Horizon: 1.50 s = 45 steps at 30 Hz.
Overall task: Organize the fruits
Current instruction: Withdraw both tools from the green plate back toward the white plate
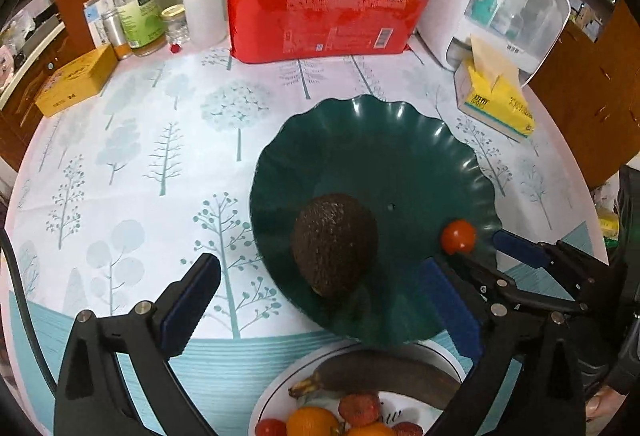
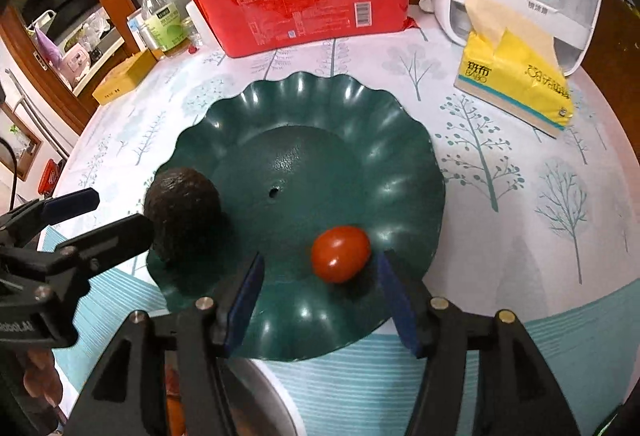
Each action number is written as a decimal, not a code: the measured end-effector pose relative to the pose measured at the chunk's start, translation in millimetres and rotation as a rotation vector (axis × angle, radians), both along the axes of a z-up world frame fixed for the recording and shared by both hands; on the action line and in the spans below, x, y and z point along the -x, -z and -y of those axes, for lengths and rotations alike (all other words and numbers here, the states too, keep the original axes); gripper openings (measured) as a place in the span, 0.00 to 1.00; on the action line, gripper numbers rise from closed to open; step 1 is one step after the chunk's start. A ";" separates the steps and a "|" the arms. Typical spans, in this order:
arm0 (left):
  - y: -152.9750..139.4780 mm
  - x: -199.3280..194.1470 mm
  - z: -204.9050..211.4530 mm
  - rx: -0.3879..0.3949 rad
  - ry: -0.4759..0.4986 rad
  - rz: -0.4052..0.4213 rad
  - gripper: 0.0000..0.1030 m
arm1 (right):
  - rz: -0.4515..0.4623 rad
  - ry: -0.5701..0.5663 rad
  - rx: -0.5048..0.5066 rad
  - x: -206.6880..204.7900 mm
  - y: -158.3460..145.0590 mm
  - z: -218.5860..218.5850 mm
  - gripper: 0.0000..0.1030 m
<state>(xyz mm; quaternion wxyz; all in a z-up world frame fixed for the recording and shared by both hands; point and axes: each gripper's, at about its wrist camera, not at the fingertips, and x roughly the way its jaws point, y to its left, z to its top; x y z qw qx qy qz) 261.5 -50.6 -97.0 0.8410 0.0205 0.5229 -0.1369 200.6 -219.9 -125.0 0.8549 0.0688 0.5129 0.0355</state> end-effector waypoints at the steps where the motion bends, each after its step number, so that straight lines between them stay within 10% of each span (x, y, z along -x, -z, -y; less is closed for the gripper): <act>1: -3.9 3.8 -1.2 -0.002 -0.003 0.012 0.97 | 0.007 0.003 -0.007 2.3 -2.7 0.1 0.58; 31: -145.5 126.5 -57.6 0.020 -0.148 0.241 0.97 | 0.331 -0.126 0.011 114.5 -161.1 -29.7 0.58; 45: -135.0 199.5 -70.7 0.021 -0.166 0.232 0.97 | 0.394 -0.233 0.061 190.3 -156.8 -63.3 0.74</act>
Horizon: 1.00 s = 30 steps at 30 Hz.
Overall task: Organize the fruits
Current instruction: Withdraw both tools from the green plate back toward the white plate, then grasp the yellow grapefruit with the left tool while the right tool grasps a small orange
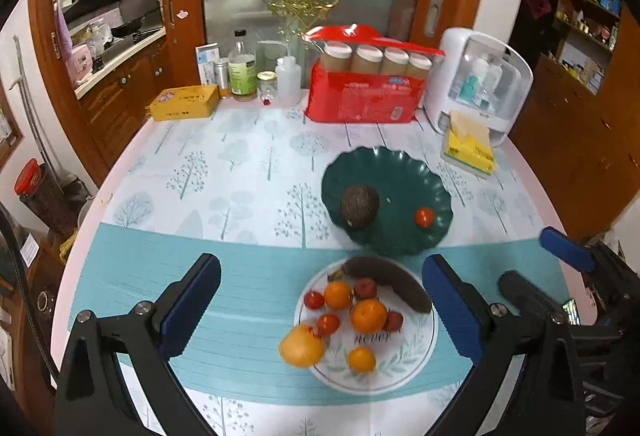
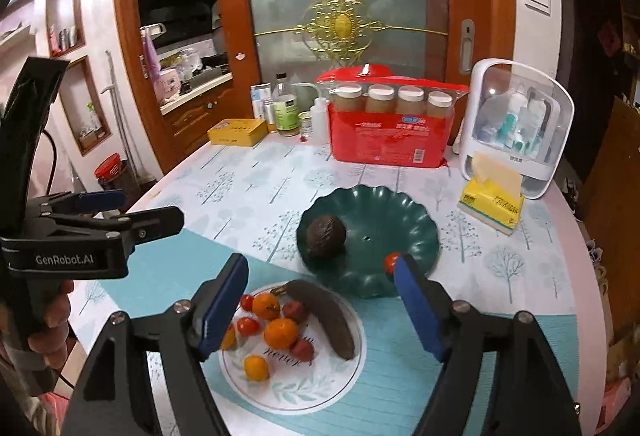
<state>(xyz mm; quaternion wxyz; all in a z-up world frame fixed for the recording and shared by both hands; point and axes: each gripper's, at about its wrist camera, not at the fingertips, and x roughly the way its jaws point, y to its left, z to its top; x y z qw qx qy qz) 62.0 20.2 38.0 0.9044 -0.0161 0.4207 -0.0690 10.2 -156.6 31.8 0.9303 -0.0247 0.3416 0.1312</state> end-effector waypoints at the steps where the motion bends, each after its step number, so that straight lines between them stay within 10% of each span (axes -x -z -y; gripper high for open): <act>1: 4.6 3.6 0.9 -0.005 0.002 -0.004 0.97 | -0.003 -0.004 0.003 3.2 3.7 -2.7 0.74; 30: 182.8 -7.1 -37.2 -0.004 -0.054 -0.344 0.95 | -0.314 -0.121 0.038 2.9 163.1 -59.8 0.71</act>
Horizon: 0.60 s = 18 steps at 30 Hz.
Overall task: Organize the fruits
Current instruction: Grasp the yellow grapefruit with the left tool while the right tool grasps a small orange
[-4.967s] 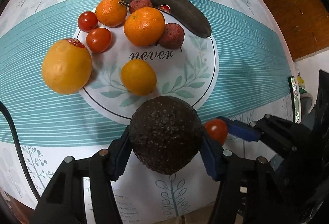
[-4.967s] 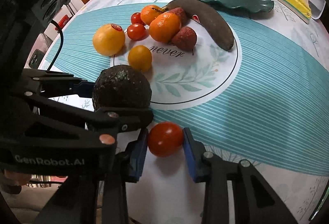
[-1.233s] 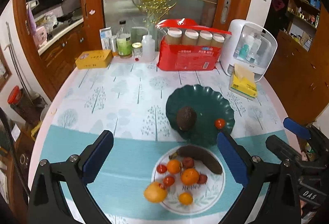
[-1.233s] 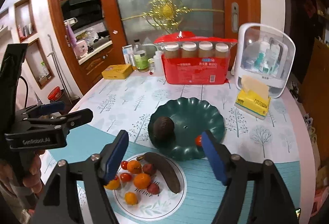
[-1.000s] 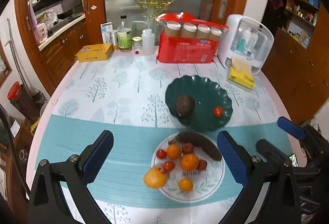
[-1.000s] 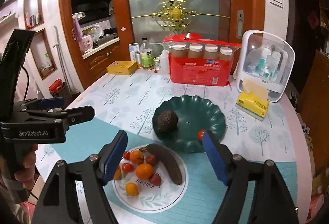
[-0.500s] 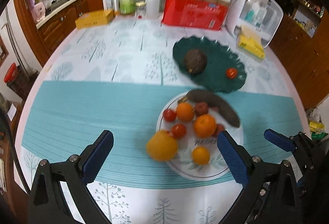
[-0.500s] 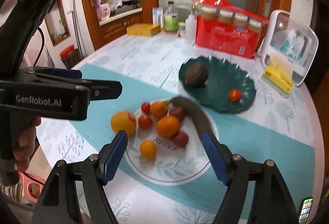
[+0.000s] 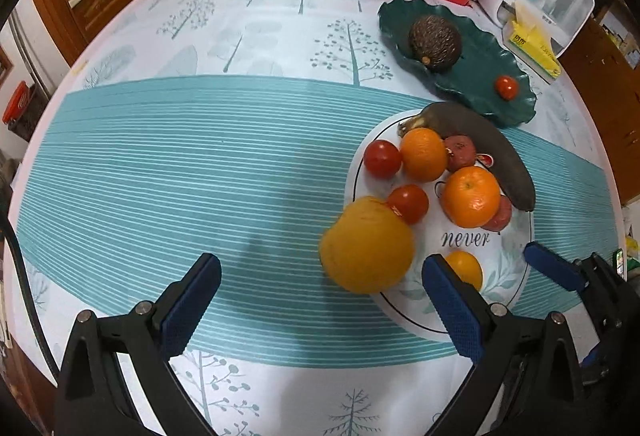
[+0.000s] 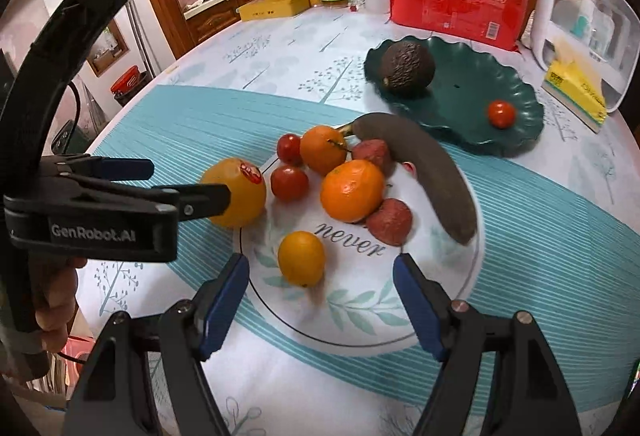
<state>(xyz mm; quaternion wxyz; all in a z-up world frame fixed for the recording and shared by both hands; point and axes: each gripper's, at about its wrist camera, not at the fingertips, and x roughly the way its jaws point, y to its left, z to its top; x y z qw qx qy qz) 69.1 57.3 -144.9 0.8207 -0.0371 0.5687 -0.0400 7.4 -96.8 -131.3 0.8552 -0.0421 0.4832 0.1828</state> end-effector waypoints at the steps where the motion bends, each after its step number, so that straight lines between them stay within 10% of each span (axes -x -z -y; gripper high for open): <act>1: 1.8 -2.3 0.1 0.005 0.000 -0.005 0.94 | -0.009 -0.005 0.000 -2.4 3.2 -2.6 0.68; 7: 9.8 -13.7 3.5 0.032 0.014 -0.030 0.90 | -0.045 -0.018 0.009 -12.1 17.9 -10.1 0.58; 18: 25.5 -17.8 21.8 0.067 0.077 -0.071 0.50 | -0.061 -0.036 0.061 -17.2 32.1 -17.7 0.31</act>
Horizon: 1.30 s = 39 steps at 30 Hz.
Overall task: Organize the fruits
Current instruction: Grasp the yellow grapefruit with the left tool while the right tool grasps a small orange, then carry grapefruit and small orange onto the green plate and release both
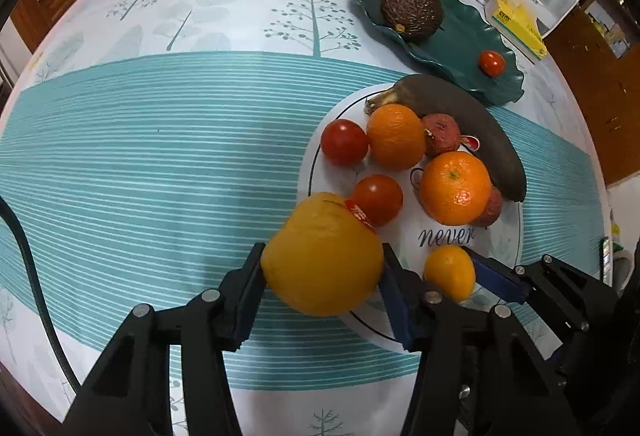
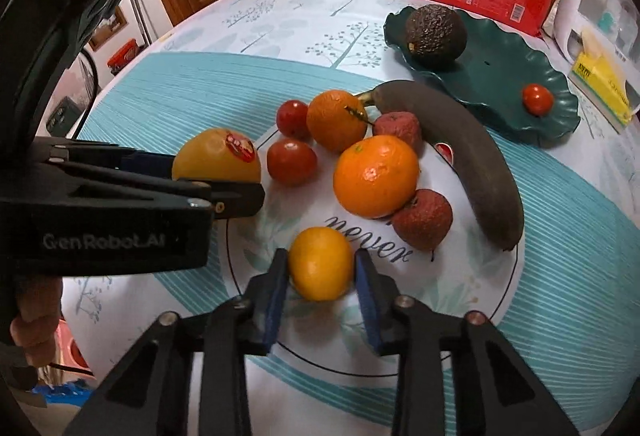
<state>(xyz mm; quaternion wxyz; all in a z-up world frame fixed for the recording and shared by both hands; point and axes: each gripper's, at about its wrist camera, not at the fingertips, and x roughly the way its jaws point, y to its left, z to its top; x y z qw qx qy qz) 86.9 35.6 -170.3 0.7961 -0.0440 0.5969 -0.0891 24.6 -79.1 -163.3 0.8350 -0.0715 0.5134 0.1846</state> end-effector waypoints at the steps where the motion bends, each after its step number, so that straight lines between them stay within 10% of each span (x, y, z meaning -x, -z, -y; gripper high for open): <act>1: -0.2 0.5 1.2 -0.006 0.001 0.005 0.50 | 0.002 0.000 0.001 0.3 0.4 0.1 0.31; 18: -18.7 21.2 6.6 -0.035 0.007 0.034 0.47 | 0.031 -0.006 -0.018 16.3 -19.7 6.5 0.30; 39: -158.2 36.0 51.4 -0.087 0.120 0.270 0.47 | 0.162 0.103 -0.080 33.5 -122.8 70.6 0.30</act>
